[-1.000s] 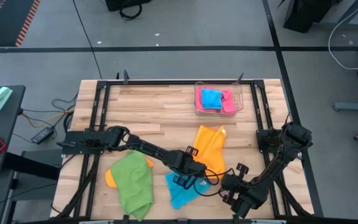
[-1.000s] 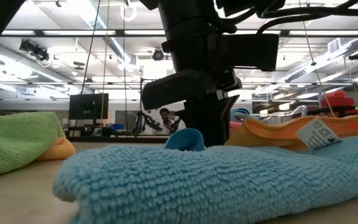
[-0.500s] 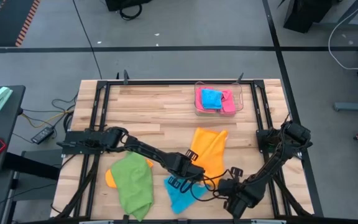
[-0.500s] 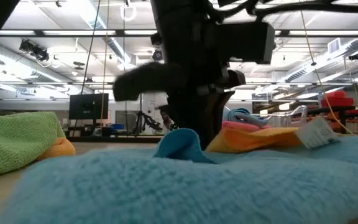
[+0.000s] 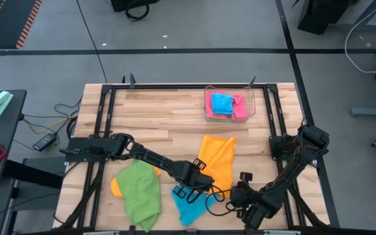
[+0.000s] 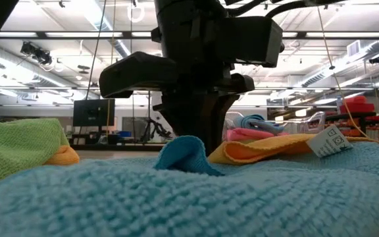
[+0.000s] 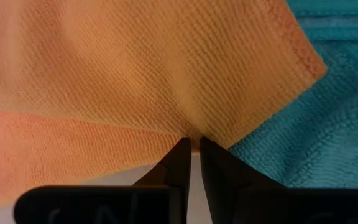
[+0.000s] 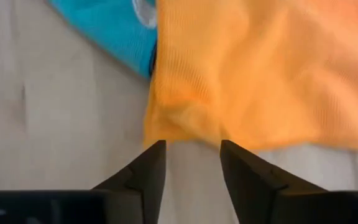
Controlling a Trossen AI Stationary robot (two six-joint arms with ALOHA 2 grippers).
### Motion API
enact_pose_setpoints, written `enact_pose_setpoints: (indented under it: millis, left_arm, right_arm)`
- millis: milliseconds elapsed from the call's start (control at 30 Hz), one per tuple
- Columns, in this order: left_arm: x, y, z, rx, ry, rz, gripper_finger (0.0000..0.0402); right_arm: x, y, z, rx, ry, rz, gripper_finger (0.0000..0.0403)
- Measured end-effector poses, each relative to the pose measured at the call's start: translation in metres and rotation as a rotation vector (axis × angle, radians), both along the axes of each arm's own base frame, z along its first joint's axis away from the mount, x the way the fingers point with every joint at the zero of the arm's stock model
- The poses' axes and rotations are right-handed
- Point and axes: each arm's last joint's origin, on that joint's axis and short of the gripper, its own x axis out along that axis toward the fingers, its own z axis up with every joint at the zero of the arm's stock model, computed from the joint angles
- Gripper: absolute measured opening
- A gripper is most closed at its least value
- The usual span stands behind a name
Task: Fold microfiber towels
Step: Fold the right yellow towel
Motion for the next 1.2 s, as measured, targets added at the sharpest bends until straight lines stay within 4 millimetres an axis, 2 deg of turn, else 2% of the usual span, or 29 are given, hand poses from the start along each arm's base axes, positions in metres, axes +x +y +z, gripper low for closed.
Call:
enact_pose_setpoints:
  millis: [267, 500, 600, 900, 1067, 1200]
  left_arm:
    - [0.000, -0.001, 0.000, 0.002, 0.000, -0.002, 0.0042]
    - [0.000, -0.001, 0.001, 0.003, -0.002, -0.002, 0.0042]
    - [0.000, -0.001, 0.001, 0.002, -0.002, -0.002, 0.0037]
    - [-0.005, -0.003, 0.010, 0.000, 0.001, 0.010, 0.0036]
    - [-0.009, -0.003, 0.010, 0.011, 0.035, 0.020, 0.0033]
    - [-0.011, -0.005, 0.010, 0.016, 0.049, 0.022, 0.0028]
  right_arm:
    - [0.018, -0.023, -0.016, -0.005, 0.061, 0.048, 0.0207]
    - [0.024, -0.027, -0.018, 0.004, 0.112, 0.134, 0.0206]
    - [0.026, -0.028, -0.018, 0.003, 0.114, 0.154, 0.0185]
    - [0.033, -0.021, -0.017, 0.125, 0.096, 0.208, 0.0083]
    - [0.027, -0.018, -0.016, 0.131, 0.120, 0.220, 0.0022]
    - [0.027, -0.016, -0.013, 0.168, 0.126, 0.238, 0.0005]
